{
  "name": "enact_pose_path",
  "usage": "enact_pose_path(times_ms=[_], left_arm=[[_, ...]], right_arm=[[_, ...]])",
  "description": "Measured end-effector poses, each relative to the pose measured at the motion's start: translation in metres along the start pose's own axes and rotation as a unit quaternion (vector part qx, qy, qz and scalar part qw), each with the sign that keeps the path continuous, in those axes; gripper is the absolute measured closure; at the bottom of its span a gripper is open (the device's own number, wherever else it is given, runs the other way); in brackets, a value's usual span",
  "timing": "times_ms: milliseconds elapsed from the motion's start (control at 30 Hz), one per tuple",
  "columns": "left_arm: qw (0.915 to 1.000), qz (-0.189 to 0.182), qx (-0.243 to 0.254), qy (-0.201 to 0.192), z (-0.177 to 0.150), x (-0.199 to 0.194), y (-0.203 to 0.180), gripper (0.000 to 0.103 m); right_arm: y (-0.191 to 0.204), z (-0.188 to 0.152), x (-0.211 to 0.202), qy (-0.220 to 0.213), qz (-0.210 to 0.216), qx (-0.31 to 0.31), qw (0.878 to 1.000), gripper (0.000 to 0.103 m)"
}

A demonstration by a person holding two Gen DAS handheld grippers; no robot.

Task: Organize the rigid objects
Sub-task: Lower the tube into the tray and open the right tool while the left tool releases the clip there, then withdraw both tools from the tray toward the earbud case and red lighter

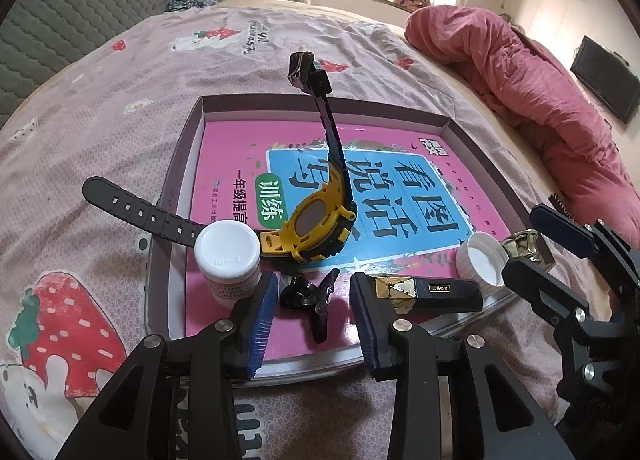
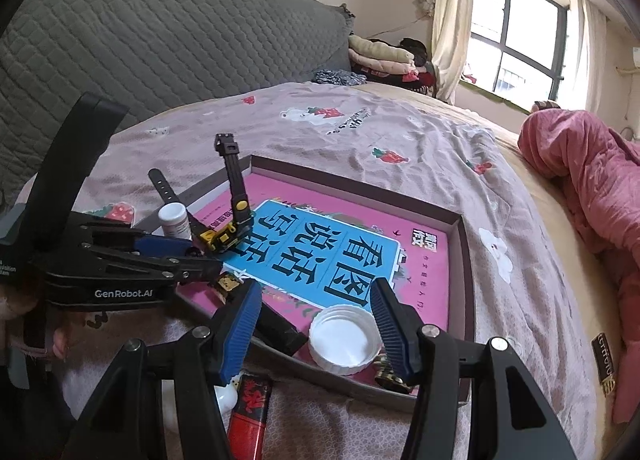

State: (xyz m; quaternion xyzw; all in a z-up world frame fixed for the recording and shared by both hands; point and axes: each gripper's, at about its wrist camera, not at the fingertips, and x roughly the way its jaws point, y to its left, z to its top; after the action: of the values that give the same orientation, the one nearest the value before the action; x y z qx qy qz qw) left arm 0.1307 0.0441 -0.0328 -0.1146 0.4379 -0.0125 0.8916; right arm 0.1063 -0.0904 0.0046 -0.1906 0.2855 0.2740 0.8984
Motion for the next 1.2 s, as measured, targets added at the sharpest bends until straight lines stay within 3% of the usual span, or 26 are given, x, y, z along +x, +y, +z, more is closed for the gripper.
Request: enact_pose_path(times_ms=[200, 400, 900, 1200], left_arm=[[0.9999, -0.009, -0.003, -0.009, 0.002, -0.004, 0.001, 0.053], [0.9998, -0.017, -0.004, -0.010, 0.002, -0.005, 0.001, 0.048], [0.9981, -0.037, 0.012, -0.049, 0.004, -0.025, -0.009, 0.041], [0.9974, -0.044, 0.024, -0.052, 0.002, -0.033, -0.015, 0.039]], right_arm=[[-0.006, 0.001, 0.000, -0.001, -0.010, 0.012, 1.000, 0.047], [-0.010, 0.000, -0.002, -0.004, -0.015, 0.019, 1.000, 0.047], [-0.015, 0.001, -0.004, -0.006, -0.023, 0.030, 0.999, 0.047], [-0.018, 0.000, -0.009, -0.009, -0.024, 0.037, 0.999, 0.047]])
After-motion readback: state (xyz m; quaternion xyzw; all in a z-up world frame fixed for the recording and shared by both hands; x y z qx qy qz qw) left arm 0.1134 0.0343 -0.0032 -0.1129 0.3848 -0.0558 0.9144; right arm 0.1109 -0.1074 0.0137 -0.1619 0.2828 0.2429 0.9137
